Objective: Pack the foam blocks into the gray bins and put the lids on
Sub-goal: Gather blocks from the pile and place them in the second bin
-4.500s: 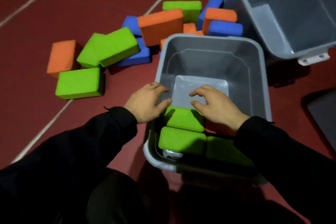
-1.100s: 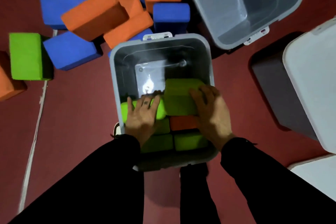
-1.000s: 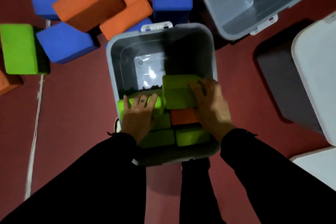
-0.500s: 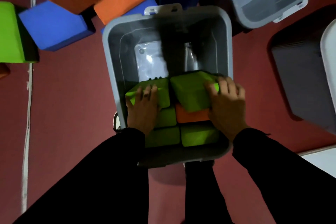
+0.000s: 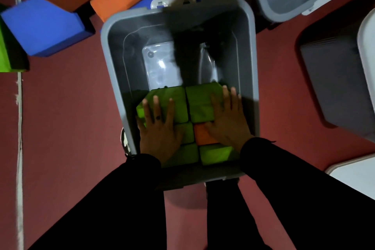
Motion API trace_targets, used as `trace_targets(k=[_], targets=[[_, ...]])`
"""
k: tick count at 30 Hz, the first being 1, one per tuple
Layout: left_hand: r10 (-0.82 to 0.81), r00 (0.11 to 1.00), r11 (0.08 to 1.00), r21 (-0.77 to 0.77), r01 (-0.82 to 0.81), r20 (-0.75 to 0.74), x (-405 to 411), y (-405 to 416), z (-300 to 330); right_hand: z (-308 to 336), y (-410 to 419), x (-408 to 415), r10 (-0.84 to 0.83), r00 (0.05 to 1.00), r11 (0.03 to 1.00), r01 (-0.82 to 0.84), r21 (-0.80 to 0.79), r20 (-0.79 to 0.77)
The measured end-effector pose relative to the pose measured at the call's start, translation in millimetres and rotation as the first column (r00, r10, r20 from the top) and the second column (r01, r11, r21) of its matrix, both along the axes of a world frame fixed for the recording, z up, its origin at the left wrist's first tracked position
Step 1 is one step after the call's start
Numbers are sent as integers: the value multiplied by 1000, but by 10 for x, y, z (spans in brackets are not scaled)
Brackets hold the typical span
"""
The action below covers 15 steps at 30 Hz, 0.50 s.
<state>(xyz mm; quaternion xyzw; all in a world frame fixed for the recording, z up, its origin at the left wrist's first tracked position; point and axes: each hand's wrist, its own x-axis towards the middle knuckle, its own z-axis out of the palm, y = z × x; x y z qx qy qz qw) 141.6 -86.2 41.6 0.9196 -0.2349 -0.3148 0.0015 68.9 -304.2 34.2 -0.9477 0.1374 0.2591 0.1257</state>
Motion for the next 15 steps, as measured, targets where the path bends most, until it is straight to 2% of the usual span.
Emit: trace_targets(k=[3, 6, 8, 11, 15], targets=[[-21, 999, 1000, -2, 21, 48, -50, -13, -103, -172, 41, 100, -61, 998, 998, 62, -11, 25], [-34, 999, 999, 31, 34, 15, 3, -44, -43, -132, 68, 164, -74, 997, 997, 74, -21, -5], [-45, 999, 998, 39, 45, 8, 28, -10, 96, 40, 78, 133, -104, 993, 994, 105, 8, -50], [-81, 996, 997, -4, 81, 30, 110, 47, 330, 342, 30, 145, -177, 984, 983, 175, 63, 32], [-187, 974, 979, -53, 195, 130, 195, 81, 733, 789, 20, 221, -213, 977, 966, 210, 151, 8]])
